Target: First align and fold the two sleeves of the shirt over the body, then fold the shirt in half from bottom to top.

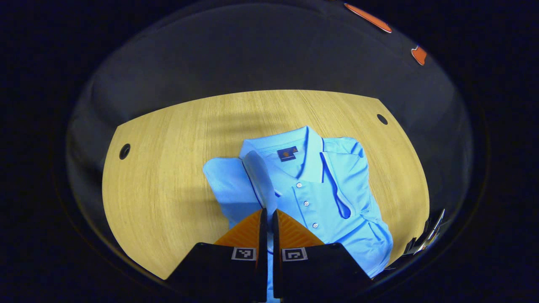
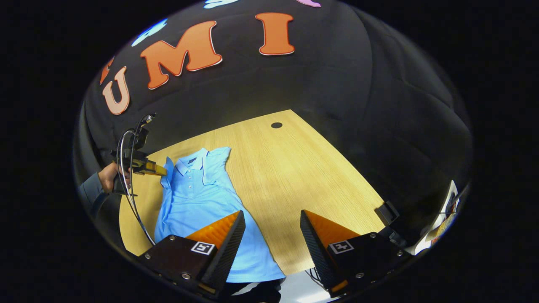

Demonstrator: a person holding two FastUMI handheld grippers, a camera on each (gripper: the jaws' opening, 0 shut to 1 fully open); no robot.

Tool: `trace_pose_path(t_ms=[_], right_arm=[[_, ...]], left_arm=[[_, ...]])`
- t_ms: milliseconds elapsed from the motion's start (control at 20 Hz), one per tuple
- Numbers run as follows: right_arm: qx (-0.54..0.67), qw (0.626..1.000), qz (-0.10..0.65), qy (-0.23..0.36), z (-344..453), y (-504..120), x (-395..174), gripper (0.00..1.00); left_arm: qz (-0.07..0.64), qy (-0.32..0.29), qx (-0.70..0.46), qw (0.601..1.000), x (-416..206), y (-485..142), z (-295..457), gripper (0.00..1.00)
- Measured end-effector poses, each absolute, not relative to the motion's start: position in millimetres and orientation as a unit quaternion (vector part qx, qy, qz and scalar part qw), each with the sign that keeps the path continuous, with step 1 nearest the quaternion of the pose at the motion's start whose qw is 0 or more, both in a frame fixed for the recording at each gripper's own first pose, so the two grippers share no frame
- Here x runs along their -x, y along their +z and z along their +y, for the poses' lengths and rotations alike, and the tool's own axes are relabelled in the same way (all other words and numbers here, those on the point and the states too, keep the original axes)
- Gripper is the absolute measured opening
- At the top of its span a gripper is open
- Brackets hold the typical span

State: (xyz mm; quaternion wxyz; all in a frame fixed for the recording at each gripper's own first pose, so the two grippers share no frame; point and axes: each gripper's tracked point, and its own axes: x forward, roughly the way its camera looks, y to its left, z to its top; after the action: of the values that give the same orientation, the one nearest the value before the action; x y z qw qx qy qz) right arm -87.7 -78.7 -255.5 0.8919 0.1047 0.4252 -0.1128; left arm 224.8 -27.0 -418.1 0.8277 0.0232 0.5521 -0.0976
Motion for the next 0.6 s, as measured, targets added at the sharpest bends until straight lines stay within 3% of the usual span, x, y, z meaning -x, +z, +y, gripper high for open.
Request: trace_pose_path(t_ms=[150,250,300,350,400,600], right_arm=[[-0.110,0.889,0.427,-0.122,-78,-257,90,0.83],[-0.113,0.888,0.429,-0.122,-75,-258,89,0.83],[-0.114,0.889,0.428,-0.119,-73,-258,88,0.83],[-0.114,0.890,0.427,-0.113,-70,-258,86,0.83],[-0.111,0.891,0.427,-0.108,-67,-258,84,0.83],[-0.096,0.895,0.430,-0.069,-59,-262,82,0.84]], left_arm=[[0.560,-0.121,-0.022,0.819,-225,-428,-48,0.11],[0.564,-0.152,-0.002,0.812,-218,-428,-67,0.18],[0.561,-0.166,0.009,0.811,-215,-423,-75,0.35],[0.556,-0.176,0.013,0.812,-212,-419,-78,0.35],[0.551,-0.178,0.007,0.815,-209,-410,-77,0.55],[0.521,-0.179,-0.016,0.834,-186,-384,-67,0.90]])
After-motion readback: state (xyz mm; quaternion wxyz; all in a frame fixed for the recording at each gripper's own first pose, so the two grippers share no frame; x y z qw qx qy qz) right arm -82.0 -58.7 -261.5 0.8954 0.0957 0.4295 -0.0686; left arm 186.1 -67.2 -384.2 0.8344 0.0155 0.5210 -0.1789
